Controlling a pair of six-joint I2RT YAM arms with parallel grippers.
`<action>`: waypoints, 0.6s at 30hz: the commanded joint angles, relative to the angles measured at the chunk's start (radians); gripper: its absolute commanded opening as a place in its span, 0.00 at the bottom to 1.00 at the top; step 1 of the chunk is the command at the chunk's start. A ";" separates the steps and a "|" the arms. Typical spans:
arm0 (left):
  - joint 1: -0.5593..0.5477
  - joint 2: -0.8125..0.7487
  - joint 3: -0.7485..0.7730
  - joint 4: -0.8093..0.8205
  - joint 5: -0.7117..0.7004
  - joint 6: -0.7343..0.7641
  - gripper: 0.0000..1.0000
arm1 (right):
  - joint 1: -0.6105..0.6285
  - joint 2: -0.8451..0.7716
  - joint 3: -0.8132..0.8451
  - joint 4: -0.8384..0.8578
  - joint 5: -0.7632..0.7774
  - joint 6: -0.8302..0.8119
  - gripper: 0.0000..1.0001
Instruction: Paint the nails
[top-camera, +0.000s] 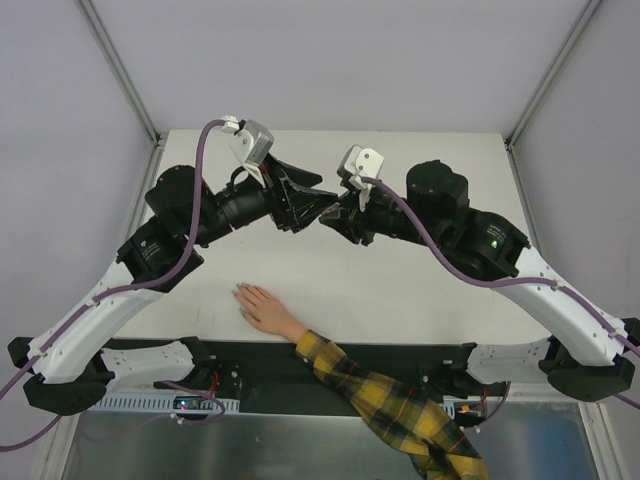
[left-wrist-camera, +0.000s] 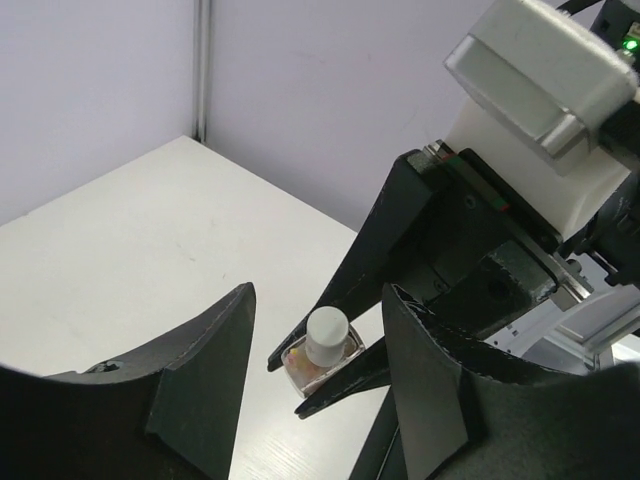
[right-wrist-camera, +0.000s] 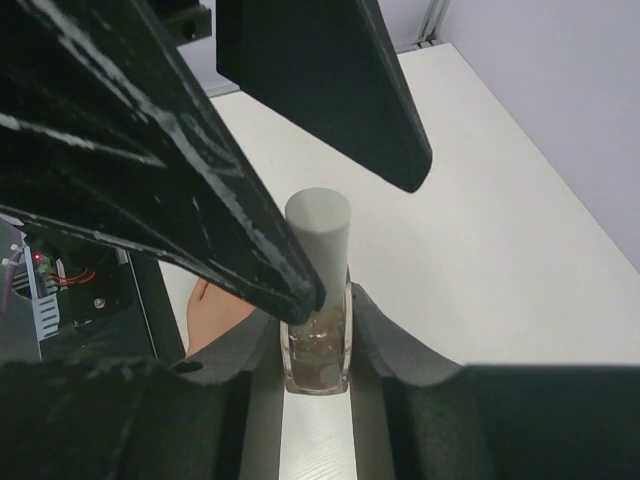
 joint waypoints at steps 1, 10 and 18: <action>-0.013 -0.006 -0.026 0.041 -0.022 -0.042 0.52 | 0.011 -0.021 0.049 0.054 0.032 -0.002 0.00; -0.013 0.006 -0.031 0.024 0.115 -0.001 0.00 | 0.009 -0.050 0.032 0.058 -0.110 -0.007 0.00; 0.100 0.048 0.012 -0.033 1.105 0.159 0.00 | -0.095 -0.033 0.058 0.011 -0.952 0.015 0.00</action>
